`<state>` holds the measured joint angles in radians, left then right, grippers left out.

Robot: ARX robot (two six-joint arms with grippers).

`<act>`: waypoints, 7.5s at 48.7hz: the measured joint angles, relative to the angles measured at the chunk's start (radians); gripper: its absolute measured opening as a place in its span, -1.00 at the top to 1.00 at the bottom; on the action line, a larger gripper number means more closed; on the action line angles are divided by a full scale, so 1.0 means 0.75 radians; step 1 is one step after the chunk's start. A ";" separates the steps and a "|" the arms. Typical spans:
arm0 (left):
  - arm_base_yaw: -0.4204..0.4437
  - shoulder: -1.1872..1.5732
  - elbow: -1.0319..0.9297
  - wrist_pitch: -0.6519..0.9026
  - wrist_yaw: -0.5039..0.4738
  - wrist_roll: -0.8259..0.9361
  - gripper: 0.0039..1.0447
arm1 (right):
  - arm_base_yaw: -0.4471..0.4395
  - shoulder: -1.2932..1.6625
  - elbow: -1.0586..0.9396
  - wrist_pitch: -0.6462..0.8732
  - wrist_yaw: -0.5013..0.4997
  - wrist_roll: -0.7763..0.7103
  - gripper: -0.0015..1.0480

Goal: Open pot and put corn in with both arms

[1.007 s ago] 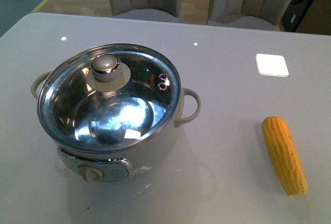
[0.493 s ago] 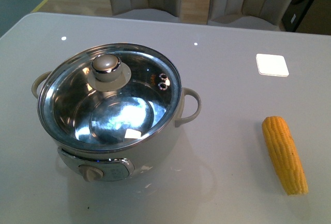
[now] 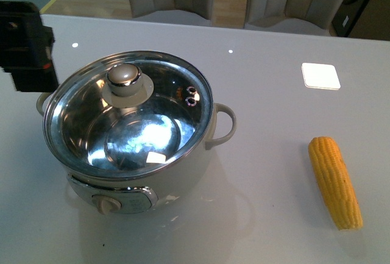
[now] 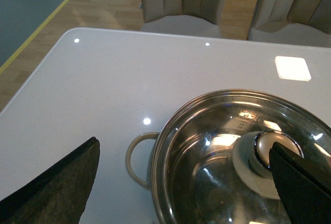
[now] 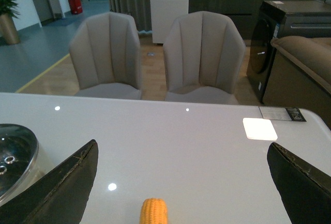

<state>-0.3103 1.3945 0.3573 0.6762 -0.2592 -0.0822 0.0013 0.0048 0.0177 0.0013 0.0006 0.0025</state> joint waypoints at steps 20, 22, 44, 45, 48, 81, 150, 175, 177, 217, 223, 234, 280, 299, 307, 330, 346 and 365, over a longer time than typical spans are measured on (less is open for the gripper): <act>-0.153 0.540 0.229 0.305 -0.051 -0.024 -0.87 | 0.000 0.001 0.000 0.000 0.000 0.000 -0.83; -0.171 0.579 0.240 0.327 -0.056 -0.032 -0.87 | 0.000 0.000 0.000 0.000 0.000 0.000 -0.83; -0.223 0.841 0.296 0.469 -0.079 -0.087 -0.87 | 0.000 0.001 0.000 0.000 0.000 0.000 -0.83; -0.222 0.846 0.298 0.469 -0.079 -0.089 -0.87 | 0.000 0.000 0.000 0.000 0.000 0.000 -0.83; -0.222 0.862 0.311 0.469 -0.079 -0.092 -0.87 | 0.000 0.000 0.000 0.000 0.000 0.000 -0.83; -0.192 0.931 0.415 0.408 -0.043 -0.133 -0.67 | 0.000 0.001 0.000 0.000 0.000 0.000 -0.83; -0.209 0.889 0.470 0.295 -0.084 -0.071 0.19 | 0.000 0.000 0.000 0.000 0.000 0.000 -0.83; -0.204 0.690 0.496 0.114 -0.124 -0.067 0.19 | 0.000 0.001 0.000 0.000 0.000 0.000 -0.83; -0.200 0.667 0.498 0.096 -0.124 -0.066 0.19 | 0.000 0.001 0.000 0.000 0.000 0.000 -0.83; 0.371 0.340 0.272 0.148 0.087 0.053 0.19 | 0.000 0.000 0.000 0.000 0.000 0.000 -0.83; 0.560 0.393 0.237 0.231 0.159 0.074 0.19 | 0.000 0.000 0.000 0.000 0.000 0.000 -0.83; 0.890 0.696 0.199 0.488 0.243 0.152 0.19 | 0.000 0.001 0.000 0.000 0.000 0.000 -0.83; 0.915 1.525 0.622 0.810 0.343 0.186 0.19 | 0.000 0.000 0.000 0.000 0.001 0.000 -0.83; 0.920 1.638 0.706 0.828 0.352 0.148 0.20 | 0.000 0.000 0.000 0.000 0.000 0.000 -0.83; 0.924 1.645 0.706 0.843 0.356 0.138 -0.06 | 0.000 0.000 0.000 0.000 0.000 0.000 -0.83; 0.956 1.252 0.499 0.792 0.385 0.041 -0.87 | 0.000 0.001 0.000 0.000 0.000 0.000 -0.83; 0.907 0.295 0.130 0.507 0.561 0.029 -0.87 | 0.000 0.000 0.000 0.000 0.000 0.000 -0.83; 0.955 -0.673 -0.105 -0.168 0.724 0.074 -0.87 | 0.000 0.001 0.000 0.000 0.000 0.000 -0.83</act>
<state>0.4061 0.8894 0.2787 0.5499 0.2836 -0.0269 0.0013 0.0051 0.0177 0.0013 0.0006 0.0025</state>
